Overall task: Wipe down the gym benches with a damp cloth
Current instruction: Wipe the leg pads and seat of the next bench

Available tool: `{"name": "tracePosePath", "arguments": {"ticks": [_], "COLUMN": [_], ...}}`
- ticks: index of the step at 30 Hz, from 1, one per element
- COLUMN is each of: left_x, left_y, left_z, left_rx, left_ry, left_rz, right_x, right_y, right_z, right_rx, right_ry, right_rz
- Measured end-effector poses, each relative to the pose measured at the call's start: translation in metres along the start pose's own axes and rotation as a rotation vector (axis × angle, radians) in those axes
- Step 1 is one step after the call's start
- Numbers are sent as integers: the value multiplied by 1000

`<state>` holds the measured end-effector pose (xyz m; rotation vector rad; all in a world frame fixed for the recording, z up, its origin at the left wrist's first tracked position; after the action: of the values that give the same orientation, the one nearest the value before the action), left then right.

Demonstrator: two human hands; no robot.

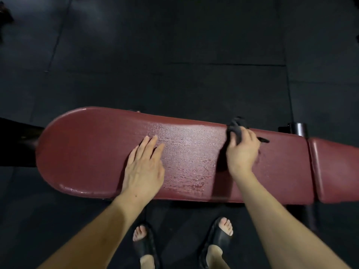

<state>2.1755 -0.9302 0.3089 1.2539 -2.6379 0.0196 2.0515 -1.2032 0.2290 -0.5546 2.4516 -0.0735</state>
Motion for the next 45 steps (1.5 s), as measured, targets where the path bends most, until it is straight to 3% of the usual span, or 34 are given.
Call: {"name": "tracePosePath", "arguments": {"ticks": [5, 7, 9, 11, 14, 16, 19, 21, 25, 27, 30, 33, 35, 37, 42, 45], "left_x": [9, 16, 26, 41, 56, 61, 67, 67, 63, 64, 72, 72, 71, 68, 47, 39], "left_y": [12, 12, 9, 4, -3, -5, -5, -3, 0, 5, 11, 13, 16, 18, 25, 40], "left_z": [6, 10, 14, 21, 32, 34, 33, 32, 32, 31, 34, 37, 39, 38, 21, 18], "left_rx": [-4, -8, -9, -21, -25, -12, 23, 25, 7, -5, -30, -74, -105, -113, -79, -105], "left_ry": [-56, -69, -73, -73, -67, -62, -70, -78, -131, -136, -140, -126, -121, -132, -150, -172], "left_rz": [-8, -13, -7, 22, 52, 52, 59, 71, 47, 29, 64, 65, 81, 112, 105, 136], "right_x": [-155, -150, -101, -25, 91, 120, 88, 25, -85, -71, 16, 105, 122, 88, -64, -60], "right_y": [45, 40, 21, -13, -55, -61, -40, -14, 62, 59, 20, 0, 9, 29, 124, 132], "right_z": [35, 31, 17, 0, -27, -33, -25, -12, 7, 1, -23, -56, -59, -48, -24, -29], "right_rx": [-177, -195, -202, -178, -83, -29, 40, 7, -238, -253, -194, -77, -13, 23, -105, -144], "right_ry": [-213, -289, -257, -147, -42, -9, -22, -98, -227, -272, -187, -69, -25, -35, -201, -254], "right_rz": [-453, -531, -578, -508, -199, -53, 45, -77, -380, -470, -426, -145, 92, 143, -180, -344]}}
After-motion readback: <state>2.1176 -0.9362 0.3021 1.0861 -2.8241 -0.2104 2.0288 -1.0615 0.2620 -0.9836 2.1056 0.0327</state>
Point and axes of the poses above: each hand's wrist, its own y-axis away from the middle knuckle, its own z-axis out of the palm, x = y × z, the point moved 6 cm from there along -y, towards the middle knuckle, and after that the axes turned 9 degrees about x, right-handed, at the moved point
